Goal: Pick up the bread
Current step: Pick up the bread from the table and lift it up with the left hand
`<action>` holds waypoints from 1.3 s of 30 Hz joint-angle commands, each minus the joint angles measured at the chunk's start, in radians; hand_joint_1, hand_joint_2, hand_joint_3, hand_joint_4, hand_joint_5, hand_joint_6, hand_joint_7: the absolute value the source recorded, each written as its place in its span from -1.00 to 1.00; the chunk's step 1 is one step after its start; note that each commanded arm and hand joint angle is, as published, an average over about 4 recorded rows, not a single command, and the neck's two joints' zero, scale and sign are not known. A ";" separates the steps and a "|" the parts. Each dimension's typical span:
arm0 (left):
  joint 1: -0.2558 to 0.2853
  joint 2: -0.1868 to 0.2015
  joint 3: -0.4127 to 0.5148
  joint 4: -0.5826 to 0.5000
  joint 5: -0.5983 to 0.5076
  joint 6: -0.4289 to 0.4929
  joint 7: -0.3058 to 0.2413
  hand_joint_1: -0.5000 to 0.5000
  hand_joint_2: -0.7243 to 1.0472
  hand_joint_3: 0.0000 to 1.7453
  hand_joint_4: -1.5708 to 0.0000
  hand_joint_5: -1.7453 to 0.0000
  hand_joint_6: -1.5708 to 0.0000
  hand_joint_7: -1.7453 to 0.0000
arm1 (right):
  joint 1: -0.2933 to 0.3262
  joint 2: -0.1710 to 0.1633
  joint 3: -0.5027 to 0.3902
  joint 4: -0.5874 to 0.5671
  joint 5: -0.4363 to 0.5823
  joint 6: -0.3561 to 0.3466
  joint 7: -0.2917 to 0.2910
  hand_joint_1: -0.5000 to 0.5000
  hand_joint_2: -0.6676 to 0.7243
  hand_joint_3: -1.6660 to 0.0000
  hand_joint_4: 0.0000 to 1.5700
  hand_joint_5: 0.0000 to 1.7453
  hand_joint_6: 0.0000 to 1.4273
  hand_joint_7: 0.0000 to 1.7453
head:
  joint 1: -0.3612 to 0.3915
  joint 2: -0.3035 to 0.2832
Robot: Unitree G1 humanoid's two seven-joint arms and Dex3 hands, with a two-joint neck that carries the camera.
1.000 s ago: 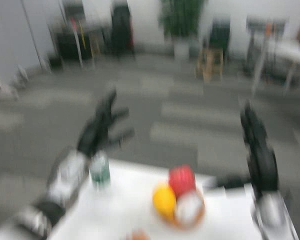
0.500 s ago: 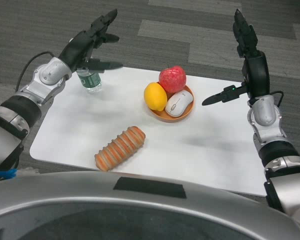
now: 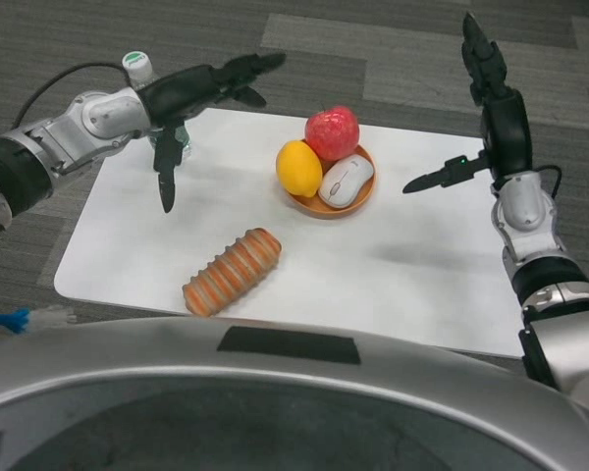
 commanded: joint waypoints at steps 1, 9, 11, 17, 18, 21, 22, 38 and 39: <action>-0.062 0.031 -0.094 -0.032 -0.012 0.016 -0.004 -0.47 -0.87 -0.90 1.00 -0.06 1.00 1.00 | -0.017 -0.009 0.007 0.019 0.003 0.003 0.001 -0.42 -0.09 1.00 -1.00 -1.00 -1.00 -1.00 | -0.001 -0.008; -0.264 0.043 -0.366 -0.115 0.200 0.025 -0.004 -0.47 -0.80 -0.90 1.00 -0.06 1.00 1.00 | -0.036 -0.021 0.055 0.062 0.015 0.003 -0.001 -0.42 -0.09 1.00 -1.00 -1.00 -1.00 -1.00 | -0.007 -0.005; -0.324 0.057 -0.449 -0.144 0.230 0.023 0.021 -0.48 -0.80 -0.90 1.00 -0.06 1.00 1.00 | -0.038 -0.024 0.062 0.067 0.021 0.003 -0.003 -0.42 -0.09 1.00 -1.00 -1.00 -1.00 -1.00 | -0.014 -0.001; -0.414 0.068 -0.565 -0.152 0.291 -0.051 0.093 -0.51 -0.80 -0.90 1.00 0.06 1.00 1.00 | -0.041 -0.023 0.074 0.073 0.041 0.003 -0.006 -0.42 -0.09 1.00 -1.00 -1.00 -1.00 -1.00 | -0.020 0.005; -0.414 0.068 -0.565 -0.152 0.296 -0.059 0.095 -0.51 -0.80 -0.90 1.00 0.09 1.00 1.00 | -0.041 -0.022 0.074 0.073 0.043 0.003 -0.006 -0.42 -0.09 1.00 -1.00 -1.00 -1.00 -1.00 | -0.020 0.006; -0.405 0.069 -0.561 -0.139 0.262 -0.083 0.067 -0.51 -0.80 -0.90 1.00 0.29 1.00 1.00 | -0.037 -0.018 0.073 0.071 0.053 0.003 -0.006 -0.42 -0.09 1.00 -1.00 -1.00 -1.00 -1.00 | -0.022 0.009; -0.397 0.068 -0.560 -0.131 0.205 -0.076 0.028 -0.51 -0.80 -0.90 1.00 0.38 1.00 1.00 | -0.035 -0.016 0.073 0.069 0.054 0.003 -0.006 -0.42 -0.09 1.00 -1.00 -1.00 -1.00 -1.00 | -0.024 0.011; -0.384 0.109 -0.561 -0.306 -0.331 0.318 -0.258 -0.13 -0.65 -0.90 1.00 0.94 1.00 0.92 | -0.004 -0.009 0.042 0.032 0.062 0.001 -0.005 -0.42 -0.16 1.00 -1.00 -1.00 -1.00 -1.00 | -0.030 0.001; -0.410 0.113 -0.608 -0.315 -0.397 0.348 -0.279 -0.04 -0.67 -0.90 1.00 0.94 1.00 0.92 | -0.004 -0.009 0.043 0.033 0.063 0.002 -0.005 -0.42 -0.14 1.00 -1.00 -1.00 -1.00 -1.00 | -0.026 -0.005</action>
